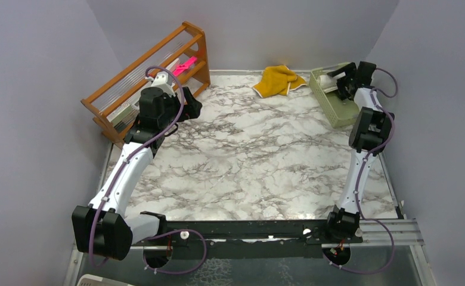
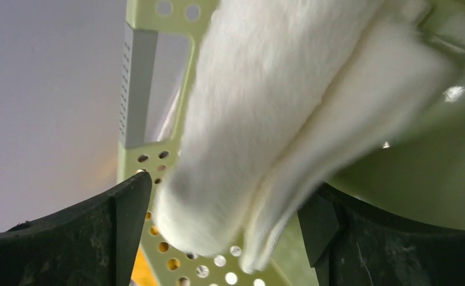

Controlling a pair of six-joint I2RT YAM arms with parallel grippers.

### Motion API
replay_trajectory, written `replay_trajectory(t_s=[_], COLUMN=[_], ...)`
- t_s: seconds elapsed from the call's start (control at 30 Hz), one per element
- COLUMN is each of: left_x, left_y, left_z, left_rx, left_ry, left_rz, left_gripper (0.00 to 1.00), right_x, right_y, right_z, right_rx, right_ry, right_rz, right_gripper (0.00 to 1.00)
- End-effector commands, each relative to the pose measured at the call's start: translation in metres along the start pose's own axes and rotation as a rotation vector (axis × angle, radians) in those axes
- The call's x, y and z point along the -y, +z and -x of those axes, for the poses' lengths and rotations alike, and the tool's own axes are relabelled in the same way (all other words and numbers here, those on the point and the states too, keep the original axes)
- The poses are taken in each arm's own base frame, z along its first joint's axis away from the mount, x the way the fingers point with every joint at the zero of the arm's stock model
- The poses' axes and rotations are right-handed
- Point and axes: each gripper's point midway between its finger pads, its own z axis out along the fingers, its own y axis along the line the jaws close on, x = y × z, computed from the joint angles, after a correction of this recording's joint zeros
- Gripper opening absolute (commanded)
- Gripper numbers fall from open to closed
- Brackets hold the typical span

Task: Roll the towels
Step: Place the towel in the bin.

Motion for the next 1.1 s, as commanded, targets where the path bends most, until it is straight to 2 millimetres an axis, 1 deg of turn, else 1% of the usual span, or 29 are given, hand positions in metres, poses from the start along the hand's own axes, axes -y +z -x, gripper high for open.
replay_trajectory(t_s=[0.0, 0.03, 0.17, 0.43, 0.6, 0.73, 0.8, 0.83, 0.87, 0.9, 0.93, 0.97, 1.0, 1.03, 1.07], left_x=[0.001, 0.0, 0.001, 0.002, 0.002, 0.004, 0.003, 0.003, 0.003, 0.003, 0.002, 0.003, 0.003, 0.003, 0.003], left_y=[0.0, 0.0, 0.002, 0.003, 0.002, 0.0, -0.001, -0.001, -0.001, -0.001, -0.001, -0.001, 0.0, 0.0, -0.001], left_z=[0.0, -0.001, -0.003, -0.006, -0.009, -0.008, -0.007, -0.007, -0.007, -0.008, -0.008, -0.009, -0.009, -0.011, -0.011], left_rx=[-0.005, -0.007, -0.019, -0.036, -0.049, -0.047, -0.046, -0.046, -0.044, -0.044, -0.046, -0.047, -0.048, -0.054, -0.055], left_ry=[0.007, 0.005, 0.004, 0.001, -0.001, 0.0, -0.001, -0.001, -0.003, -0.005, -0.008, -0.011, -0.012, -0.014, -0.014], left_rz=[-0.013, -0.013, -0.017, -0.024, -0.03, -0.034, -0.033, -0.032, -0.031, -0.029, -0.029, -0.03, -0.031, -0.033, -0.035], left_gripper=[0.96, 0.96, 0.96, 0.96, 0.96, 0.96, 0.96, 0.96, 0.96, 0.96, 0.96, 0.96, 0.96, 0.96, 0.96], right_x=[-0.004, -0.008, -0.016, -0.034, -0.05, -0.063, -0.076, -0.087, -0.108, -0.123, -0.135, -0.151, -0.162, -0.175, -0.183], right_y=[-0.002, -0.005, -0.019, -0.058, -0.082, -0.104, -0.118, -0.129, -0.146, -0.155, -0.162, -0.167, -0.169, -0.167, -0.161], right_z=[0.002, 0.004, 0.008, 0.019, 0.019, 0.007, -0.004, -0.011, -0.018, -0.033, -0.049, -0.07, -0.091, -0.116, -0.139], right_rx=[0.02, 0.023, 0.038, 0.075, 0.065, 0.053, 0.052, 0.066, 0.093, 0.115, 0.141, 0.16, 0.176, 0.171, 0.152], right_ry=[-0.003, -0.001, 0.026, 0.085, 0.104, 0.109, 0.092, 0.073, 0.028, -0.034, -0.115, -0.208, -0.312, -0.414, -0.511], right_rz=[-0.058, -0.058, -0.091, -0.159, -0.146, -0.102, -0.039, -0.003, 0.055, 0.09, 0.114, 0.147, 0.173, 0.218, 0.253], right_gripper=[0.95, 0.97, 0.98, 1.0, 1.0, 1.0, 0.99, 0.99, 0.99, 0.99, 0.99, 1.0, 1.0, 1.0, 1.0])
